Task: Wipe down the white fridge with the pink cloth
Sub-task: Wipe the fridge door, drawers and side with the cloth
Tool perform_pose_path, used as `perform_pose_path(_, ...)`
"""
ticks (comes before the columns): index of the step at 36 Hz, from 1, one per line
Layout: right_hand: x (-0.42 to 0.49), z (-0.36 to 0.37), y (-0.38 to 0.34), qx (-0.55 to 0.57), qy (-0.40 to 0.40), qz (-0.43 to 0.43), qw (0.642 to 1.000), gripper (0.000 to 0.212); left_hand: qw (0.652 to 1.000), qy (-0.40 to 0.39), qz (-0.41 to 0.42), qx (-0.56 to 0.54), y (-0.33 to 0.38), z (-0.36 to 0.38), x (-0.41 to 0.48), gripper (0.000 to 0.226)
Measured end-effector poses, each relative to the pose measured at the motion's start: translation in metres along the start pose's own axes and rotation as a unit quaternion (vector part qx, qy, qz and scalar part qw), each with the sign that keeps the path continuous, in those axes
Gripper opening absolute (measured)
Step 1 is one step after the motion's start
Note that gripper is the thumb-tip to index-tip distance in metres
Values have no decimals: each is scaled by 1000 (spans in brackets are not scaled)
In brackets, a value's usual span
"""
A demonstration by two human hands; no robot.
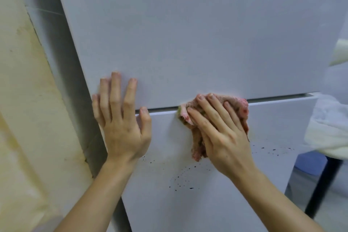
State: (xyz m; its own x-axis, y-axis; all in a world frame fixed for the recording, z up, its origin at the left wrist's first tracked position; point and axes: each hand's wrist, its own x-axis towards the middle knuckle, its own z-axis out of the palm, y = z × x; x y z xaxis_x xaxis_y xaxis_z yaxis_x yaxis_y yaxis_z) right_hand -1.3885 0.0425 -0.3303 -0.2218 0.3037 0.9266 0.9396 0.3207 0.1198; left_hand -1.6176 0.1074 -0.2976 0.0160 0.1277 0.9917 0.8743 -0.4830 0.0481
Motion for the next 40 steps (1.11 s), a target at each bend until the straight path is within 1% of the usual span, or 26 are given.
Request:
perform_pose_path(3,-11,-12,21,-7,-5,23,1000,57,1000,-2,-19,-7,12,3,-1,63)
perform_pose_path(8,-26,-29,59,-27,-9,44,999,55,1000,-7,-3,-24,35,13,-2,65)
perform_pose_path(13,-41,-43,93,-44,-20,68,997,46,1000,6,-14,-13,46,21,-3,66)
perform_pose_path(17,-54,-55,120,-61,-23,97,993,45,1000,10,-11,0,47,24,-3,65)
perform_pose_path(19,-63,-60,135,-68,-13,119,990,44,1000,11,-7,6,47,25,-3,66)
perform_pose_path(24,-78,-65,161,-50,21,188,981,52,1000,14,-1,24,45,28,-5,69)
perform_pose_path(26,-77,-59,156,-9,42,234,971,52,1000,15,-1,26,45,28,-5,69)
perform_pose_path(29,-70,-44,136,54,86,305,947,55,999,18,-1,32,45,28,-4,69)
perform_pose_path(32,-63,-30,118,63,128,344,928,55,999,19,-2,32,47,28,-4,69)
perform_pose_path(34,-64,-20,104,82,136,347,924,55,1000,19,-2,25,47,27,-3,69)
perform_pose_path(36,-74,-8,87,100,112,326,933,55,1000,13,-3,13,47,26,-3,69)
perform_pose_path(38,-89,-2,77,95,93,285,949,56,1000,3,-4,-3,46,23,-3,70)
perform_pose_path(40,-96,-6,87,67,88,229,967,56,1000,-14,-4,-26,44,17,-3,71)
